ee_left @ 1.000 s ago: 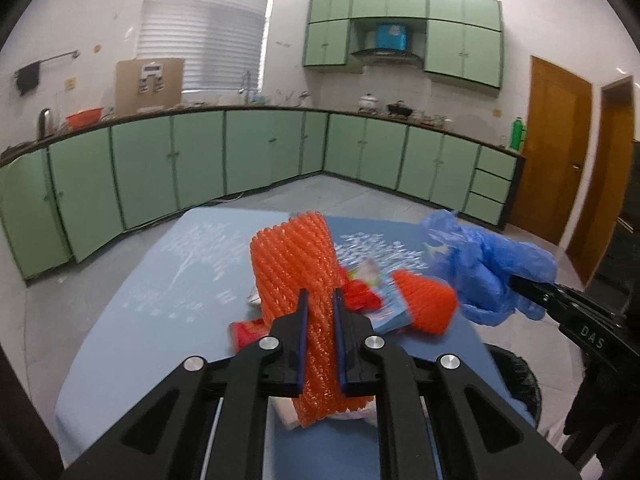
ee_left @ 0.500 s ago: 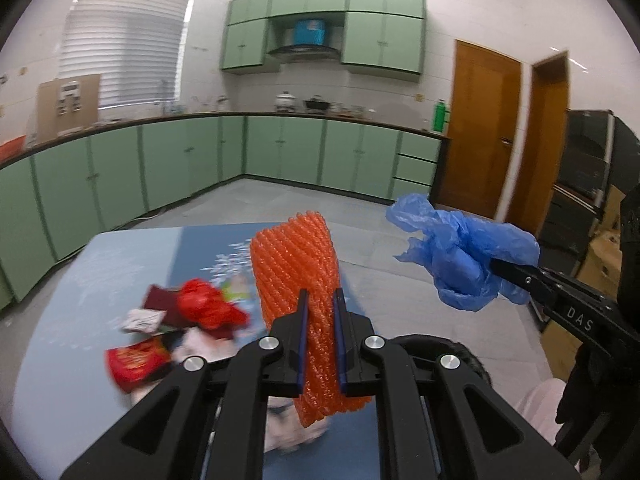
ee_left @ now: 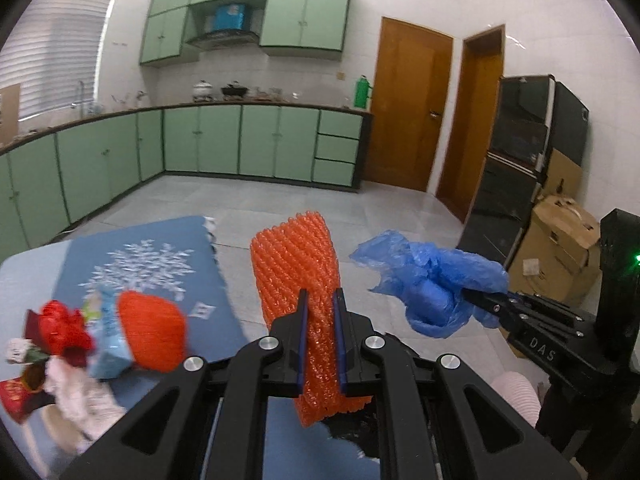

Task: Collect trash
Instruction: 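Lift the blue bag and orange mesh sleeve and carry both over the bin, then open both grippers to drop the bag and mesh sleeve into the bin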

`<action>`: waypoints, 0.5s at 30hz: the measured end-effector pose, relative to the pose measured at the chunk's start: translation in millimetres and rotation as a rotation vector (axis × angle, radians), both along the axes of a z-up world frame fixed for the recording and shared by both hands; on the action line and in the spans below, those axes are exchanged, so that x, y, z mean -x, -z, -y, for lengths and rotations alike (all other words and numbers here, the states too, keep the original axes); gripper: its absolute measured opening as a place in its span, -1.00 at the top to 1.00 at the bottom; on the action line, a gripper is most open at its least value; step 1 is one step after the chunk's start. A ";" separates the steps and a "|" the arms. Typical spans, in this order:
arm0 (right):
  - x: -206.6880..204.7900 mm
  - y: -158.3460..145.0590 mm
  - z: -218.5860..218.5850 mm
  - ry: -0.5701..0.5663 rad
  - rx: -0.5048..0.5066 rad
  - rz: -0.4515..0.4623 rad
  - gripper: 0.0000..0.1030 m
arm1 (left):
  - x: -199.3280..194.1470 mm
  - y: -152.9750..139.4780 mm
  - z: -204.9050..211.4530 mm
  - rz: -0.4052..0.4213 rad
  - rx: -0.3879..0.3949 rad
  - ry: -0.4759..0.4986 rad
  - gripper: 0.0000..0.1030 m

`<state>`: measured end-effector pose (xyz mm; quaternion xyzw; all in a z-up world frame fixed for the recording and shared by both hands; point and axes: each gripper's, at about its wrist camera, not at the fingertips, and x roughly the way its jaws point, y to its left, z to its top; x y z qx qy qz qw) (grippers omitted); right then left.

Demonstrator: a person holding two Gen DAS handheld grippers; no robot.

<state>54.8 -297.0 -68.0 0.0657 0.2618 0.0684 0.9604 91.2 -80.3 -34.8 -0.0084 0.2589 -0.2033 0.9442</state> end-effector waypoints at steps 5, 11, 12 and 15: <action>-7.2 22.1 16.6 0.040 -0.003 -0.036 0.90 | -12.5 13.7 26.4 -0.028 -0.005 0.049 0.78; -17.1 42.0 27.3 0.082 0.007 -0.083 0.84 | -29.2 30.0 43.7 -0.068 -0.014 0.082 0.77; -18.3 42.9 26.8 0.086 0.014 -0.088 0.81 | -31.1 32.3 45.7 -0.073 -0.015 0.086 0.77; -20.4 52.9 28.0 0.107 0.032 -0.113 0.62 | -38.7 39.9 53.5 -0.104 -0.015 0.110 0.72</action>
